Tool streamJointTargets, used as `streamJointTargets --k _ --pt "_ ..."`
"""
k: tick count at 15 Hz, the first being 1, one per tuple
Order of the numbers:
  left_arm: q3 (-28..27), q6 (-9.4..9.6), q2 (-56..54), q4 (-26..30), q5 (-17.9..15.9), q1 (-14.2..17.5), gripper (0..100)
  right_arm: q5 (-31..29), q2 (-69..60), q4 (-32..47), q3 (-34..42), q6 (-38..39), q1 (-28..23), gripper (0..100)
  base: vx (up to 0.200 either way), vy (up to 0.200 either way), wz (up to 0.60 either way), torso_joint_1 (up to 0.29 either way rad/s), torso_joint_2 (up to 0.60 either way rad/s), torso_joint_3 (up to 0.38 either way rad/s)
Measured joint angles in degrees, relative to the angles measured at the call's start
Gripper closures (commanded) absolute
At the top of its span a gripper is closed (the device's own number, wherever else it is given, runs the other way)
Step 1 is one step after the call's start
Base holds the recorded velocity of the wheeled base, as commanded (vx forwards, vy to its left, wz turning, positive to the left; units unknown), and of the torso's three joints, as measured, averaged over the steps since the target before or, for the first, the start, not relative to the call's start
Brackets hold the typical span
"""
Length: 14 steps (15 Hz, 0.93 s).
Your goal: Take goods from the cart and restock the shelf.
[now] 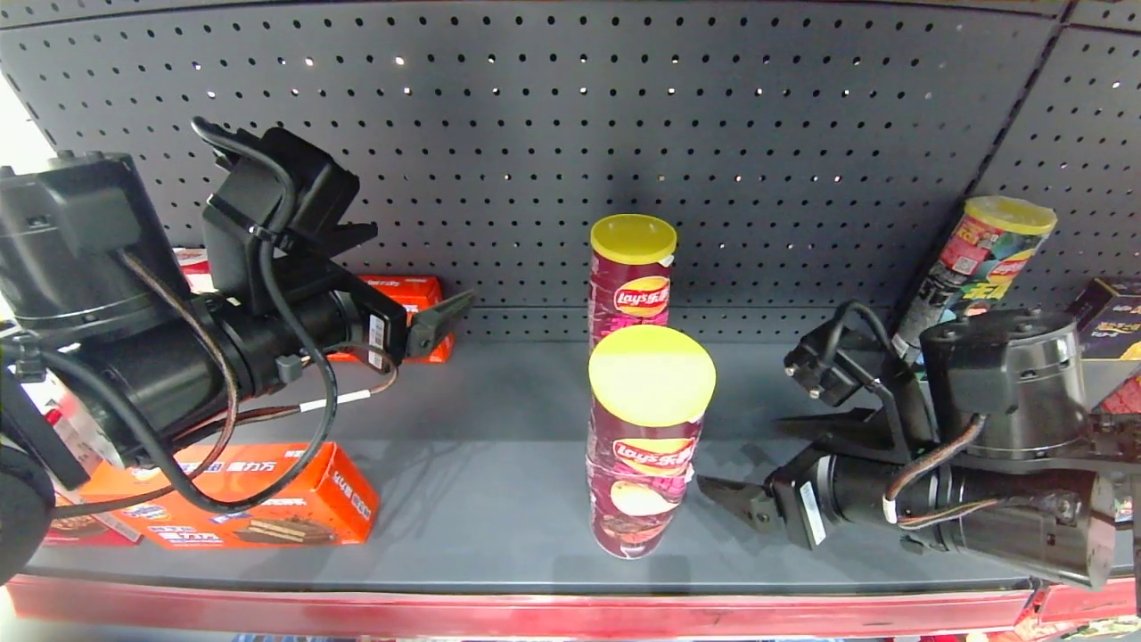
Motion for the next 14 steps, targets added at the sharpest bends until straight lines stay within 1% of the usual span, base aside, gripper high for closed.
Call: streamJointTargets --k 5,8,10,11,12,14 --pt "2.6 0.0 -0.9 0.0 0.0 0.1 0 0.0 -6.1 0.0 0.2 0.0 -2.4 0 0.0 0.0 0.0 0.0 0.0 0.0" --pt "5.0 -0.11 -4.2 0.4 -0.1 0.7 0 0.0 -12.4 -0.1 0.6 -0.4 -3.6 0 0.0 0.0 0.0 0.0 0.0 0.0" --pt "6.4 -0.6 -8.3 0.8 -0.3 1.2 0 -0.3 -17.0 -0.9 1.8 -0.6 -3.7 0 0.0 0.0 0.0 0.0 0.0 0.0" --pt "7.2 -1.17 -10.9 0.9 -0.2 1.3 0 -0.5 -19.9 -1.3 3.2 -1.4 -3.6 0 0.0 0.0 0.0 0.0 0.0 0.0" --pt "8.3 -1.8 -13.8 0.9 -0.1 1.5 0 -0.5 -23.1 -1.7 5.0 -2.6 -3.5 0 0.0 0.0 0.0 0.0 0.0 0.0" --pt "10.8 -2.38 -19.3 1.0 0.1 1.6 0 -0.6 -28.9 -1.8 9.0 -4.3 -3.4 0 0.0 0.0 0.0 0.0 0.0 0.0"
